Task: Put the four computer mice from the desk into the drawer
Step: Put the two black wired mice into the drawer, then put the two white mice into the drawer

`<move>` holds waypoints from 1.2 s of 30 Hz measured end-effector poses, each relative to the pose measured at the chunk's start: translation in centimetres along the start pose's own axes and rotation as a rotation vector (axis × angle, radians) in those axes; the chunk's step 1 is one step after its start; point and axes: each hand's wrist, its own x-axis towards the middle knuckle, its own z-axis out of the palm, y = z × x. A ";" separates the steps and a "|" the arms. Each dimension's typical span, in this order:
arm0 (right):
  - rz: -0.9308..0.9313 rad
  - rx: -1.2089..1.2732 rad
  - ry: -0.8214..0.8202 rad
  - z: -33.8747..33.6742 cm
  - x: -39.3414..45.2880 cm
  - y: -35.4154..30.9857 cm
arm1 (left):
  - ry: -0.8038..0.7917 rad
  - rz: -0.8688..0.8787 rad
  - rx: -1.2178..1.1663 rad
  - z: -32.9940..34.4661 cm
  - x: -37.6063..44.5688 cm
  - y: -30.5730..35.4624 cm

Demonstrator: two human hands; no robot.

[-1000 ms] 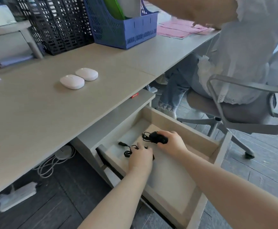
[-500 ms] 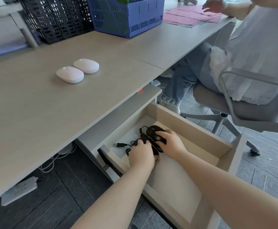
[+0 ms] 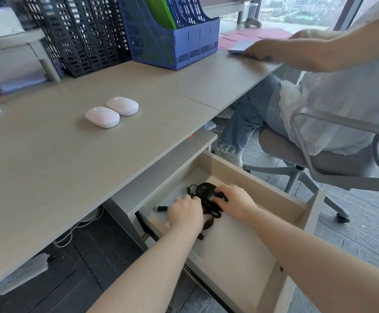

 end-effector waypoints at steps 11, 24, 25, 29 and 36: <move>-0.140 0.041 0.278 -6.5 -1.6 -9.6 | 0.417 0.167 -0.079 -13.0 -2.6 -3.5; -0.244 0.167 0.296 -5.2 8.1 -22.0 | 0.719 -0.141 -0.483 -13.3 5.9 -19.4; -0.257 0.132 0.283 -5.0 9.0 -22.7 | 0.693 -0.183 -0.502 -13.0 6.9 -20.4; -0.280 0.100 0.252 -4.6 12.9 -24.6 | 0.590 -0.245 -0.530 -13.1 9.9 -22.3; -0.307 0.041 0.269 -3.8 16.8 -26.0 | 0.454 -0.172 -0.599 -14.3 11.7 -22.4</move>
